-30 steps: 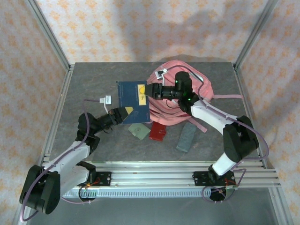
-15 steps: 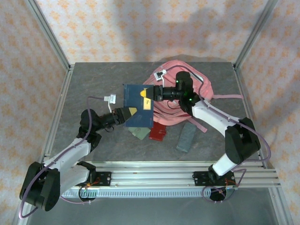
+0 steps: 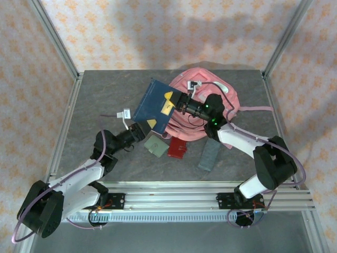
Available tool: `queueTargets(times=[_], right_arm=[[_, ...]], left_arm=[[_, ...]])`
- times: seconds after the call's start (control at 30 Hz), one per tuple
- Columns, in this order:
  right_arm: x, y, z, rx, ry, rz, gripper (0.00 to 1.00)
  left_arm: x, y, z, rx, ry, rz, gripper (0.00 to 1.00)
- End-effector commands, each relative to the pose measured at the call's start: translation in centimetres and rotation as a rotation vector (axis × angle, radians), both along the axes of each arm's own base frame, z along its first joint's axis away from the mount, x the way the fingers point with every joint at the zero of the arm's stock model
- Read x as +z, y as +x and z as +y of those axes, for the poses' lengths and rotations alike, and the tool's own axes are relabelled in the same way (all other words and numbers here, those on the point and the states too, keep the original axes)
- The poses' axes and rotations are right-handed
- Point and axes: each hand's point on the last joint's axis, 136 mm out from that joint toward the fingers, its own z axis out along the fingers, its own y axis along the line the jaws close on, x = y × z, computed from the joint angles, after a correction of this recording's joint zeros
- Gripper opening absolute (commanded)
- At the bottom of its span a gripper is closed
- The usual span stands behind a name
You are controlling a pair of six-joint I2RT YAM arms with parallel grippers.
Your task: Pack the student bag
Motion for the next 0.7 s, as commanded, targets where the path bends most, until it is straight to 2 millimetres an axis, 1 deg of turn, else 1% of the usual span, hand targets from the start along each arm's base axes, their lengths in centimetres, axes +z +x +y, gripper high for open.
queueTargets(times=[0.0,0.07,0.13,0.17,0.2,0.23,0.27,0.3,0.37,0.4,0.43,0.47,0.5,0.53,0.6,0.67], right_arm=[[4.9,-1.2,-1.2,-0.071,0.147,-0.107,0.0],[4.5,-1.7,-0.6,-0.058,0.105,-0.125,0.0],[3.2,-2.0,-0.3,-0.052,0.032,-0.124,0.0],[2.6,-2.0,-0.3,-0.05,-0.008,-0.125,0.04],[1.6,-1.8,-0.5,-0.054,-0.065,-0.122,0.14],[0.7,-1.7,-0.8,-0.056,-0.127,-0.129,0.26],[-0.2,-1.3,-1.3,-0.066,-0.186,-0.13,0.36],[-1.1,-1.0,-2.0,-0.08,-0.253,-0.131,0.43],[-2.4,-0.2,-4.0,-0.118,-0.364,-0.134,0.5],[-2.7,0.3,-5.2,-0.145,-0.412,-0.14,0.51],[-2.9,0.6,-6.4,-0.173,-0.454,-0.146,0.53],[-2.7,0.7,-7.2,-0.186,-0.474,-0.157,0.57],[-2.4,0.7,-7.9,-0.19,-0.489,-0.177,0.58],[-2.1,0.6,-8.2,-0.18,-0.503,-0.198,0.63],[-1.4,-0.1,-7.7,-0.113,-0.531,-0.25,0.64],[-0.9,-0.7,-6.9,-0.036,-0.54,-0.285,0.64]], left_arm=[[2.4,1.0,0.2,0.067,-0.038,-0.079,0.63],[2.2,1.6,0.7,0.111,-0.043,-0.071,0.4],[2.5,1.7,1.2,0.15,-0.032,-0.086,0.17],[2.6,1.8,1.3,0.162,-0.014,-0.092,0.11],[2.5,1.9,1.3,0.17,0.022,-0.091,0.04],[2.2,2.1,1.3,0.177,0.07,-0.085,0.01],[1.8,2.3,1.2,0.176,0.123,-0.076,0.0],[0.9,2.6,1.1,0.177,0.208,-0.05,0.0],[-0.4,2.9,1.1,0.163,0.345,-0.028,0.0],[-0.9,2.9,1.1,0.141,0.404,-0.021,0.0],[-1.5,2.9,1.1,0.114,0.452,-0.009,0.0],[-1.9,2.8,1.2,0.091,0.489,0.001,0.0],[-2.4,2.7,1.2,0.056,0.521,0.008,0.0],[-2.6,2.6,1.1,0.018,0.542,0.012,0.0],[-2.7,2.2,0.7,-0.048,0.57,0.012,0.0],[-2.3,1.4,-0.1,-0.129,0.575,-0.013,0.0]])
